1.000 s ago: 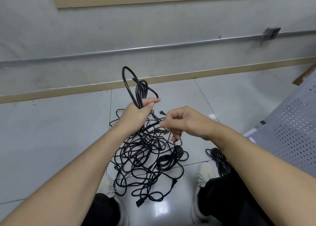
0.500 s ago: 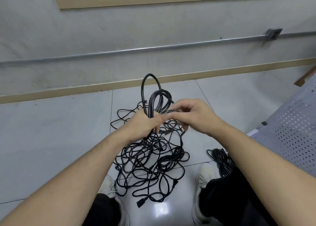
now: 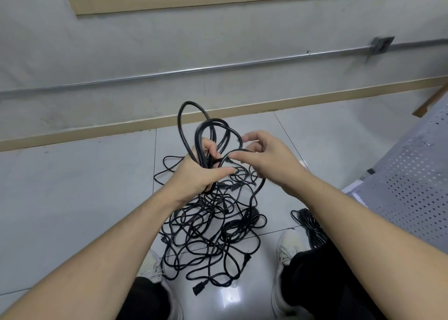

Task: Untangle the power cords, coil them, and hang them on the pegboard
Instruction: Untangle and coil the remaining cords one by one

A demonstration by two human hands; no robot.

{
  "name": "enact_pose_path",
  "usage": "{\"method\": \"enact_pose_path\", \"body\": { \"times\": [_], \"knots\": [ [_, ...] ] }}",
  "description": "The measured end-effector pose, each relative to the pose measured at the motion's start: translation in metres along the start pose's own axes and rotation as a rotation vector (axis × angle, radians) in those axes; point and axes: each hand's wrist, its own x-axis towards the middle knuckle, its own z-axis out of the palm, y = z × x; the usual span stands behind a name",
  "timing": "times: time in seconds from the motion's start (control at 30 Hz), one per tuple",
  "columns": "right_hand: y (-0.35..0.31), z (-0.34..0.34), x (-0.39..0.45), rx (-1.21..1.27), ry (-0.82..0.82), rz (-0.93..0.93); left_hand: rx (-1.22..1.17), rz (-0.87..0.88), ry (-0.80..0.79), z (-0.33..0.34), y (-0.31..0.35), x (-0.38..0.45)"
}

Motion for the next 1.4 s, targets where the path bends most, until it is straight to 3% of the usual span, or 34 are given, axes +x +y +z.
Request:
{"method": "enact_pose_path", "body": {
  "times": [0.13, 0.37, 0.57, 0.73, 0.87, 0.97, 1.07, 1.17, 1.27, 1.4],
  "knots": [
    [-0.001, 0.002, 0.0, 0.023, -0.015, -0.149, -0.08, -0.033, -0.001, -0.005, 0.0, 0.002],
    [0.005, 0.014, -0.001, -0.113, -0.095, -0.275, -0.007, -0.141, -0.084, -0.003, -0.001, -0.002],
    [-0.001, 0.004, -0.002, -0.573, -0.153, -0.157, 0.049, -0.152, -0.002, -0.001, -0.001, -0.001],
    [0.003, -0.009, -0.007, -0.292, -0.309, -0.113, 0.053, -0.187, 0.057, -0.003, 0.0, 0.001],
    [-0.003, -0.007, -0.007, -0.156, -0.186, -0.185, -0.145, -0.195, 0.095, 0.004, 0.007, 0.001],
    [-0.007, -0.007, -0.006, -0.167, -0.143, -0.112, -0.095, -0.142, 0.097, 0.005, 0.006, 0.001],
    [-0.004, -0.014, -0.007, -0.274, -0.355, 0.073, 0.012, -0.099, 0.159, 0.002, 0.0, 0.002],
    [-0.005, -0.017, -0.01, -0.23, -0.473, 0.105, 0.134, -0.109, 0.257, -0.002, -0.003, 0.006],
    [-0.01, -0.015, -0.015, -0.223, -0.377, -0.079, 0.192, -0.174, 0.363, -0.012, -0.004, 0.012],
    [-0.01, -0.011, -0.016, -0.108, -0.18, -0.416, 0.374, -0.282, 0.115, -0.003, -0.003, 0.005]
  ]
}}
